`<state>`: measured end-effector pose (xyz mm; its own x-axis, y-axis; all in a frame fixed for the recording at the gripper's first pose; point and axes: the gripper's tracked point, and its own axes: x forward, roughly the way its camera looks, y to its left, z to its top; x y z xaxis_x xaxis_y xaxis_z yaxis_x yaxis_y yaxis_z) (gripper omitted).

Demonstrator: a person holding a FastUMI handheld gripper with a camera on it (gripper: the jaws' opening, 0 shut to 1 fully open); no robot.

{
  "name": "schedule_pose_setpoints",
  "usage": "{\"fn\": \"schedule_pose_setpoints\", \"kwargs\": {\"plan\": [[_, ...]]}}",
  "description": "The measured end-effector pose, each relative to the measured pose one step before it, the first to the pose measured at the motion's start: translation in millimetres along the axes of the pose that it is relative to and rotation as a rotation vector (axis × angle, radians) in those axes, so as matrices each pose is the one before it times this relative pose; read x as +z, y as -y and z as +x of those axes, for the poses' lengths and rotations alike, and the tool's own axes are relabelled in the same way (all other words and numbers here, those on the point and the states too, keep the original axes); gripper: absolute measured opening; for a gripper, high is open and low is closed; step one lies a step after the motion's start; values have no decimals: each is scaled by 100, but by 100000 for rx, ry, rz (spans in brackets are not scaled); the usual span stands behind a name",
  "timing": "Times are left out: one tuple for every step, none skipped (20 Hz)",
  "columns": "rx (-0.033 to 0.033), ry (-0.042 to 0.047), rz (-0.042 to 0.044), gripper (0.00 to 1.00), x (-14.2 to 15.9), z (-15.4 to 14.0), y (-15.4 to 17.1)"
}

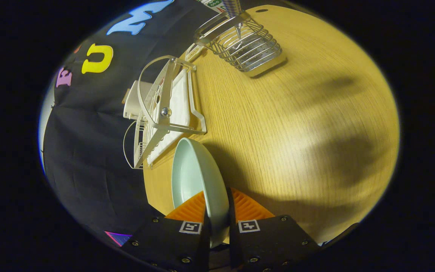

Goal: Take the plate from the dish rack, then take the spoon from the basket and place it into the plate.

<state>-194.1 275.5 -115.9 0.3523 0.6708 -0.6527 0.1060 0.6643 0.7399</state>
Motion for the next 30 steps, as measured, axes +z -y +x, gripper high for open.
{"fn": "schedule_pose_setpoints", "kwargs": {"plan": [[-3549, 4244, -3878, 21, 762, -78, 589], [-3606, 3979, -5000, 31, 736, -577, 549], [-3142, 3736, -4934, 37, 941, -820, 471], [-731, 4327, -4206, 40, 896, -836, -69], [-1021, 4835, -4139, 51, 902, -806, 46], [-3291, 5312, -4794, 79, 1345, -993, 521], [-3463, 5269, -4768, 86, 1327, -942, 679], [-2313, 5504, -3834, 87, 1228, -970, 331], [-1349, 5714, -2795, 87, 1476, -921, 266], [-695, 5436, -2023, 87, 1439, -914, 140], [-320, 4865, -1946, 87, 1311, -599, 154], [-814, 5380, -2254, 87, 1343, -685, 392], [-1219, 5859, -2597, 87, 1437, -429, 505], [-1053, 5492, -2626, 87, 1338, -415, 449], [-1601, 5190, -2677, 87, 1161, -502, 521], [-1192, 4059, -1979, 87, 963, -357, 660], [-1844, 2919, -1551, 87, 689, -186, 530], [-1092, 3013, -1733, 87, 378, 15, 517], [-472, 3234, -1869, 87, 504, 154, 279], [-241, 4371, -1834, 87, 544, 361, 192], [-372, 4006, -2164, 87, 476, 562, 296], [265, 3374, -1977, 87, 115, 534, 58], [-530, 1951, -2009, 87, -22, 776, 84], [-1408, 606, -2297, 87, -455, 687, 411], [-210, 1347, -1748, 87, -172, 595, 83], [250, 695, -1452, 87, -200, 640, -10], [424, 425, -1177, 87, -484, 841, -32], [490, 169, -732, 87, -397, 617, -110], [291, 130, 88, 85, -333, 613, -74], [500, 313, 645, 85, -439, 677, -142]]}}
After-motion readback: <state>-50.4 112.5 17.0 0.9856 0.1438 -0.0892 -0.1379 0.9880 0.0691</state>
